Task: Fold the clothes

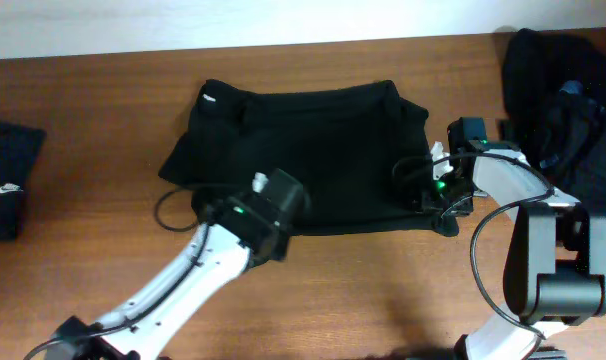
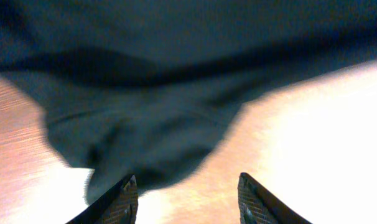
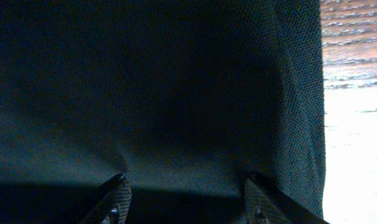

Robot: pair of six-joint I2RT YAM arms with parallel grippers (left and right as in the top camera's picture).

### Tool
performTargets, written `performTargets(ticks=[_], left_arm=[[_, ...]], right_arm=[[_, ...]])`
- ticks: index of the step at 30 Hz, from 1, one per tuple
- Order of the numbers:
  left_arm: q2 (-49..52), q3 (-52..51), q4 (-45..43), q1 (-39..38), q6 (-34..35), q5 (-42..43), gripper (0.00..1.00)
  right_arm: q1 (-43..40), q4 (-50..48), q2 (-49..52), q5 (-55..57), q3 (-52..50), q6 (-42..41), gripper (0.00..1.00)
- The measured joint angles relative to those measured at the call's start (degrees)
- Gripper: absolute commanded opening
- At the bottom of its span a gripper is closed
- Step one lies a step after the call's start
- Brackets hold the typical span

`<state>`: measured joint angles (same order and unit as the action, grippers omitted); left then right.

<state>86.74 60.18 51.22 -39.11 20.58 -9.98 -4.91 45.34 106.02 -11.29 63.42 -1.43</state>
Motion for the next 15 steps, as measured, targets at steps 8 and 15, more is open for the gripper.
performTargets(ticks=[8,15], left_arm=[[4.2,-1.6,0.1,-8.2,-1.4,-1.9,0.28],[9.3,-1.8,0.2,-8.4,-1.7,-4.0,0.16]], right_arm=[[0.0,0.0,0.0,0.0,0.0,0.0,0.64],[0.0,0.2,0.0,0.0,0.0,0.0,0.64]])
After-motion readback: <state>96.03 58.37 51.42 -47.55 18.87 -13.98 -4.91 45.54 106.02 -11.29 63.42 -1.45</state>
